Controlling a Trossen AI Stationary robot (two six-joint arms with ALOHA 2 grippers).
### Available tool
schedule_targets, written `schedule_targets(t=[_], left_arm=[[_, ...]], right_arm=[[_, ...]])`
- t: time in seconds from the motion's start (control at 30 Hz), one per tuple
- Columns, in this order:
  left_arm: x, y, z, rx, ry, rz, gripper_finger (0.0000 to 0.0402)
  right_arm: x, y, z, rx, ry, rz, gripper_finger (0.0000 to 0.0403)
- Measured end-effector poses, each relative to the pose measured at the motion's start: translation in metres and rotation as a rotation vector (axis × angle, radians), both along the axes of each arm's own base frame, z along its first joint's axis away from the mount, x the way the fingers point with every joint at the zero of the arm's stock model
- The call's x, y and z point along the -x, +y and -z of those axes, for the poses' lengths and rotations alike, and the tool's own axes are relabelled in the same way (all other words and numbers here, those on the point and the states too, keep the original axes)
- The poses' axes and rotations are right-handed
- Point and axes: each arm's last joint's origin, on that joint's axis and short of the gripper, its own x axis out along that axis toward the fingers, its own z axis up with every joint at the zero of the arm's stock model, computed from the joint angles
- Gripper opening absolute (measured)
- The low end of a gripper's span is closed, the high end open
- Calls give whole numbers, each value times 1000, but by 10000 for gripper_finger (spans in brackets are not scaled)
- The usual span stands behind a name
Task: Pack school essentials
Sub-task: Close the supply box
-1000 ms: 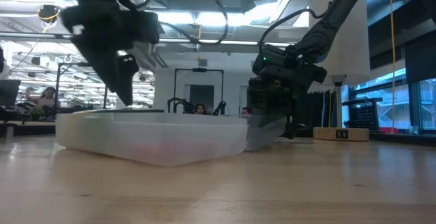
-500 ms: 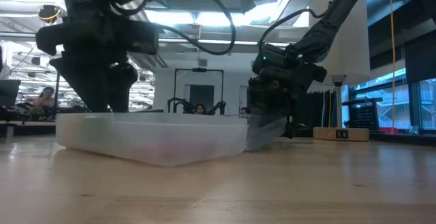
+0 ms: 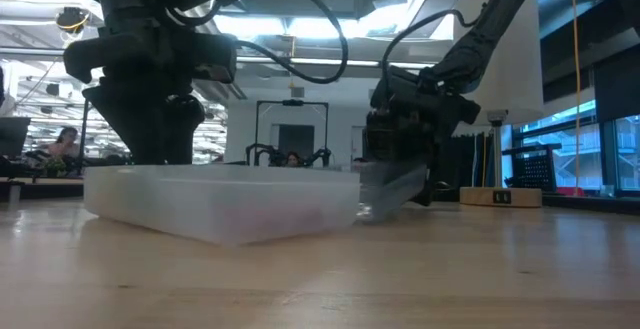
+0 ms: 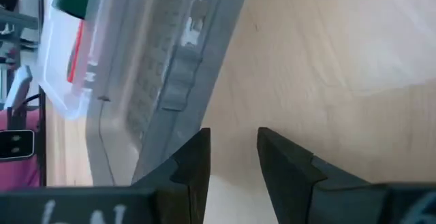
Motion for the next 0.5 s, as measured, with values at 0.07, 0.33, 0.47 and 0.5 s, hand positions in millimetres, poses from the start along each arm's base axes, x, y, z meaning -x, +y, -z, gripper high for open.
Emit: schedule_targets(t=[0.07,0.33,0.47,0.5], left_arm=[[-1,0,0,2,-6,-4,373],[-1,0,0,1,-11,-11,373],[-1,1,0,3,-12,-23,373],[-2,2,0,4,-12,-27,373]], right_arm=[[-1,0,-1,-2,-12,-7,126],[-3,2,-4,-47,-75,-66,126],[-4,2,-5,-53,-91,-74,126],[-4,2,-5,-64,-103,-82,126]])
